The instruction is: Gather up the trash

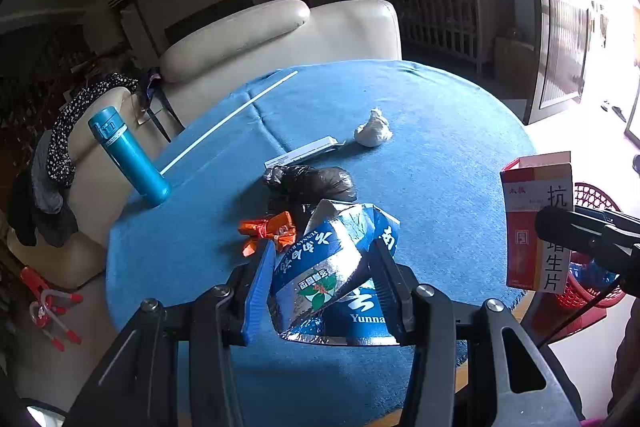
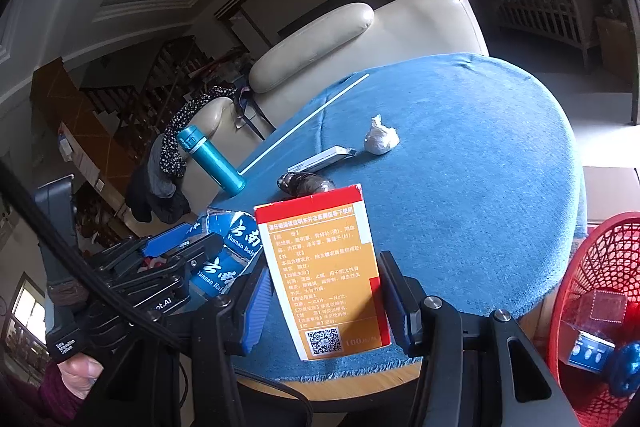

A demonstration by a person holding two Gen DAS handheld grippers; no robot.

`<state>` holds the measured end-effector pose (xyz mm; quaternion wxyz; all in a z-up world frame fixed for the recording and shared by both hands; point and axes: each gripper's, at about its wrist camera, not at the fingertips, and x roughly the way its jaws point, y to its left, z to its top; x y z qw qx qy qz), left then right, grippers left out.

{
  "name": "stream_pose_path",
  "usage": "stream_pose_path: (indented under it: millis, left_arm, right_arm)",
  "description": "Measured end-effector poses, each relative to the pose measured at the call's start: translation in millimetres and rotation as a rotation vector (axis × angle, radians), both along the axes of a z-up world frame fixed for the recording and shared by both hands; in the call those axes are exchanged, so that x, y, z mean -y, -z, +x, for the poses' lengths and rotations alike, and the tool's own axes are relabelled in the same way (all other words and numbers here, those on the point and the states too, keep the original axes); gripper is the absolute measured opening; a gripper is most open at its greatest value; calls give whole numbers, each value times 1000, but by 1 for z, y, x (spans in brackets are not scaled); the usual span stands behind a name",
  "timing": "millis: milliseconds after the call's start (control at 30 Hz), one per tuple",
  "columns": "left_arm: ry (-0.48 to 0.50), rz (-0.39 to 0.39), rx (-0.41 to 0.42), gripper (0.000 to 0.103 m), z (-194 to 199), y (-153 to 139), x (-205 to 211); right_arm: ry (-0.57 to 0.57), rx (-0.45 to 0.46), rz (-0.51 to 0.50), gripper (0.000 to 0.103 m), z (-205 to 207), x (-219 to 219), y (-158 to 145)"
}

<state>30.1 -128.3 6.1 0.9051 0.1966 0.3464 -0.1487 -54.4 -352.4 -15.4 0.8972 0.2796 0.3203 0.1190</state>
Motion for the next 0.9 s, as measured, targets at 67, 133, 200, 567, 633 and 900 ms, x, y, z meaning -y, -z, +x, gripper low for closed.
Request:
stream_pose_path:
  millis: [67,133,200,567,633,900]
  left_arm:
    - [4,4,1,50,-1,0,3]
    - [7,6,-1,50,-2,0,5]
    - [10,10,2,50,-3,0,7]
    - [35,20,5,50,-8,0,18]
    - [40,20,3,50,-9,0,20]
    - [57,27,7,50,-13,0,30]
  right_arm:
    - [4,-2,6,53,-1,3,1]
    - [10,-2,7,53,-2,4,1]
    - [13,-2,11,53,-3,6,1]
    - [40,-3,17,53,-11,14,2]
    - [43,-4,19,53,-14,17,2]
    - [62,-3,23,53,-20,25,3]
